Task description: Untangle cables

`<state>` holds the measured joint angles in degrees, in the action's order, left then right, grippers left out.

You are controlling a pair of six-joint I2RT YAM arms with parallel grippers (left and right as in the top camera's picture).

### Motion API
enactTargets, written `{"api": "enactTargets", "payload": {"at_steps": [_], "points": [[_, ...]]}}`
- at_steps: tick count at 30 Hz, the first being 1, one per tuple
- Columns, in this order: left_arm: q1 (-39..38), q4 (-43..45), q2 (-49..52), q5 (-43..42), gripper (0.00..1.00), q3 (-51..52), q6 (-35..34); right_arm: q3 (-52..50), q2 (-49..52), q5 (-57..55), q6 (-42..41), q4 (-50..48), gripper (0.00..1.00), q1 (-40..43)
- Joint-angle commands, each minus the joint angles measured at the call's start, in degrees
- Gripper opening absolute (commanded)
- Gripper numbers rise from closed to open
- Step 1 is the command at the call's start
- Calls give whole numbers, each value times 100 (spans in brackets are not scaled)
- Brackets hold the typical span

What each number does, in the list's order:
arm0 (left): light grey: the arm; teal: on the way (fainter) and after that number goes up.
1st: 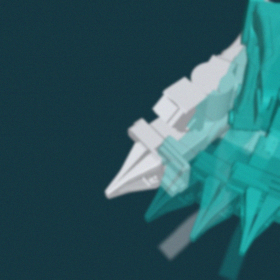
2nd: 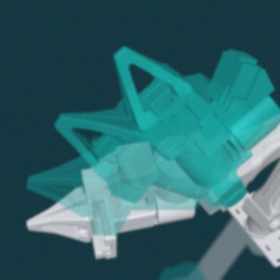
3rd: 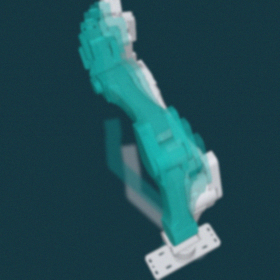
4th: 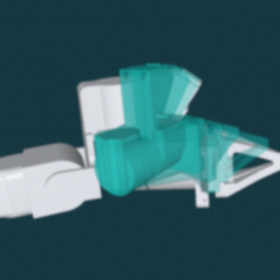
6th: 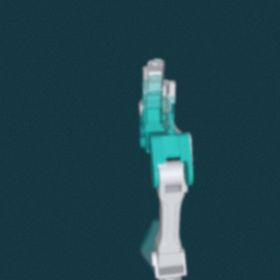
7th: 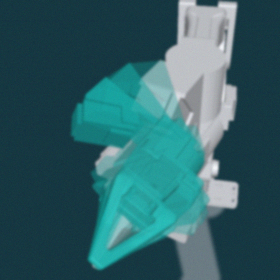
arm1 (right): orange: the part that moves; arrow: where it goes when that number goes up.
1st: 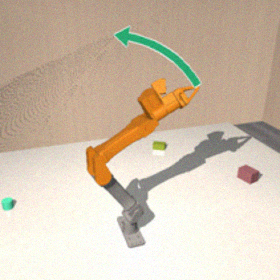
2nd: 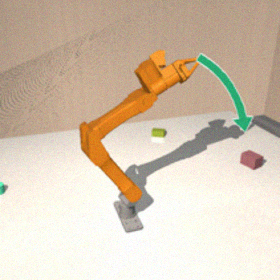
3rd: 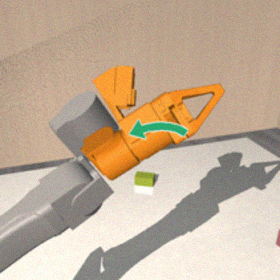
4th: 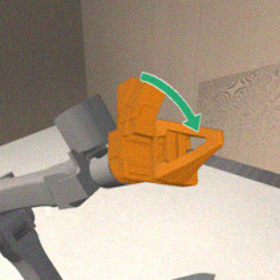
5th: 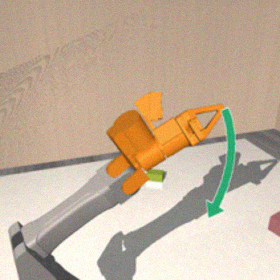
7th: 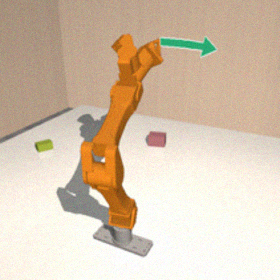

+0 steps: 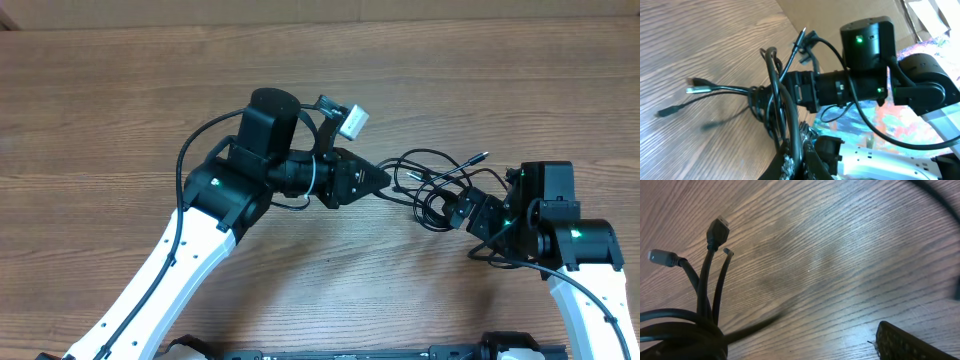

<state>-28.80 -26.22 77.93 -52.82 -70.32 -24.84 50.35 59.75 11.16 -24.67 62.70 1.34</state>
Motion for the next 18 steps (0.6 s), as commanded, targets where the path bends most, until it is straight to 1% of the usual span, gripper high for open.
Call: {"api": "enactTargets", "payload": {"at_steps": [1, 6, 8, 18], "points": [[564, 26, -232, -334, 4, -146, 280, -76, 72, -1137, -42, 127, 100, 94], [1169, 122, -229, -728, 4, -146, 74, -76, 72, -1073, -55, 129, 100, 94], [1283, 114, -229, -730, 4, -146, -9, -76, 72, -981, -63, 122, 100, 92], [1226, 46, -229, -723, 4, -142, 0, -76, 72, -199, -35, 63, 100, 92]]}}
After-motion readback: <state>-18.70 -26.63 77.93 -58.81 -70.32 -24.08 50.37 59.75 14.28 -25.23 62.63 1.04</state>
